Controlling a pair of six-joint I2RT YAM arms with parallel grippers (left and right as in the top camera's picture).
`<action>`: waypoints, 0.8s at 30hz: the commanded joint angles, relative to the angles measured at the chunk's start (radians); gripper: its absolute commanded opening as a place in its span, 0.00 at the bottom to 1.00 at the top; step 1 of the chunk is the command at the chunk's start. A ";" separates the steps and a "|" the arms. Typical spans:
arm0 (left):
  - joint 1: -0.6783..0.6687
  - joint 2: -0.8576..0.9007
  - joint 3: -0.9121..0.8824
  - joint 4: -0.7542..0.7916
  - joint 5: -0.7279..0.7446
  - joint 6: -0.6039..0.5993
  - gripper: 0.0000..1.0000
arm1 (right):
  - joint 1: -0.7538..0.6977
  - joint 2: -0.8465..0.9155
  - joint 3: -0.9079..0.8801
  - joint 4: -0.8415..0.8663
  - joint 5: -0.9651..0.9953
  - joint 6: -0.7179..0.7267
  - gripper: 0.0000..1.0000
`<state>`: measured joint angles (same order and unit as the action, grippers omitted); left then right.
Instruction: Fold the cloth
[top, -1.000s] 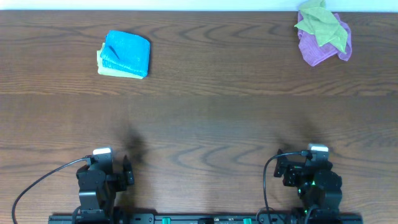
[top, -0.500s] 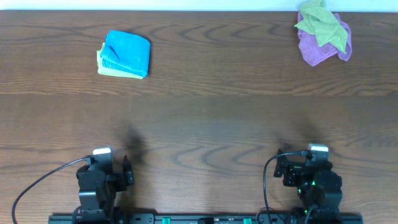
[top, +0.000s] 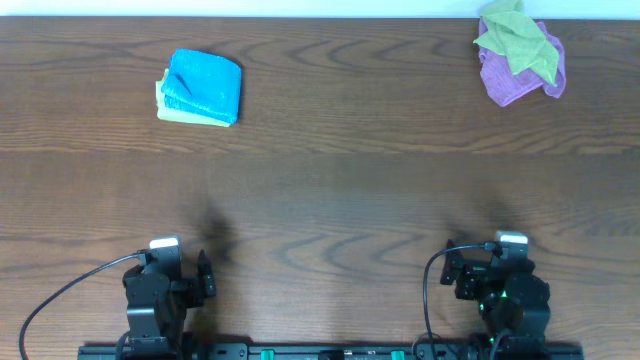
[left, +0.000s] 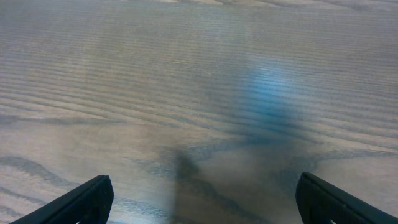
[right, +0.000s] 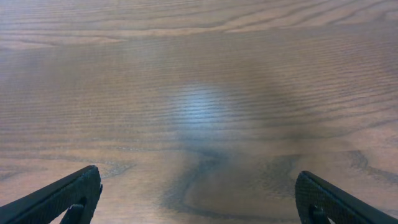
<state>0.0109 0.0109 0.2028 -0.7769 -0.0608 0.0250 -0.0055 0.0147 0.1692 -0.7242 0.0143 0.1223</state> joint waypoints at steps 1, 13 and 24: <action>-0.002 -0.006 -0.024 -0.031 -0.020 -0.006 0.95 | -0.007 -0.009 -0.010 -0.004 -0.022 0.012 0.99; -0.002 -0.006 -0.024 -0.031 -0.020 -0.006 0.95 | -0.009 0.323 0.285 0.063 0.049 0.012 0.99; -0.002 -0.007 -0.024 -0.031 -0.020 -0.006 0.95 | -0.047 1.208 1.085 0.000 0.154 0.064 0.99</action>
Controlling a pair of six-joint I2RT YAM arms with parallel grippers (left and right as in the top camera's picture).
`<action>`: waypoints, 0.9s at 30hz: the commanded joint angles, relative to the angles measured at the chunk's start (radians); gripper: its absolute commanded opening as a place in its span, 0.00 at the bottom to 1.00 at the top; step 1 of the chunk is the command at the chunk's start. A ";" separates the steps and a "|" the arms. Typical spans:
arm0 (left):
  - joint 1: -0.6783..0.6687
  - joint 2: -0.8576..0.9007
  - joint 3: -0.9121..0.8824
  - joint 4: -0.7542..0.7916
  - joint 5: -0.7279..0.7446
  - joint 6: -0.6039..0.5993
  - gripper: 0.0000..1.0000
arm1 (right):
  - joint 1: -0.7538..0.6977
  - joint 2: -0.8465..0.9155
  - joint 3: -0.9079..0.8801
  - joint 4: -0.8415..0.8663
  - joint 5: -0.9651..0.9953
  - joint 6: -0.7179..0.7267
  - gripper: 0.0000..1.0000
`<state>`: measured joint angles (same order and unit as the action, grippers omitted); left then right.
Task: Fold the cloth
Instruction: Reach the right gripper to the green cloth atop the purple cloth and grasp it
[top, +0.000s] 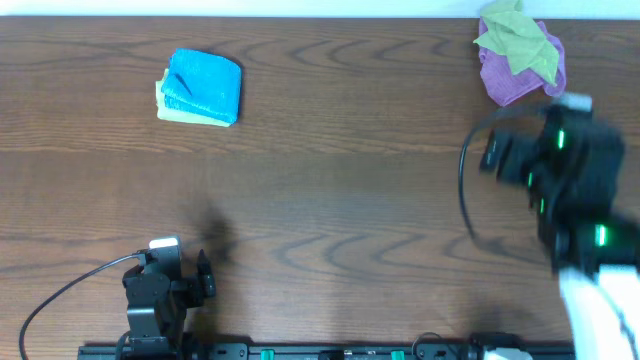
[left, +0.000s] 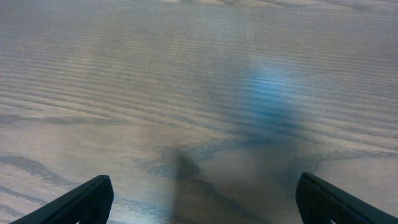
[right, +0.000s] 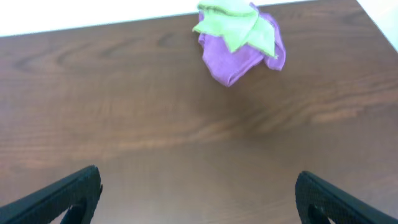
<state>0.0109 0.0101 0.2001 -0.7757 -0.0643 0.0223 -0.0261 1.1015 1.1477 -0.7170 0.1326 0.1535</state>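
Note:
A crumpled purple cloth (top: 512, 80) lies at the table's back right with a green cloth (top: 515, 38) bunched on top. The right wrist view shows the same purple cloth (right: 239, 61) and green cloth (right: 233, 22) ahead, at the far edge. My right gripper (top: 555, 130) hangs raised just in front of this pile, blurred in the overhead view. Its fingers stand wide open over bare wood in the right wrist view (right: 198, 186). My left gripper (top: 165, 275) rests at the front left, open and empty (left: 202, 190).
A folded blue cloth (top: 205, 82) sits on a folded yellow-green one (top: 165, 108) at the back left. The brown wooden table (top: 330, 170) ends just behind the cloth pile, against a white strip (right: 93, 15).
My right arm has left its place at the table's front edge and now stands raised near the back right, facing the purple and green pile. The left arm and all cloths are unchanged.

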 joint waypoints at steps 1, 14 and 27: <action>-0.002 -0.006 -0.021 -0.032 -0.016 -0.003 0.95 | -0.037 0.186 0.162 -0.008 0.036 0.033 0.99; -0.002 -0.006 -0.021 -0.032 -0.017 -0.003 0.95 | -0.098 0.723 0.507 0.077 0.026 -0.036 0.99; -0.002 -0.006 -0.021 -0.032 -0.017 -0.003 0.95 | -0.148 0.924 0.500 0.294 -0.018 -0.091 0.99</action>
<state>0.0109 0.0101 0.2001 -0.7757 -0.0643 0.0223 -0.1375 1.9739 1.6310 -0.4477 0.1432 0.0666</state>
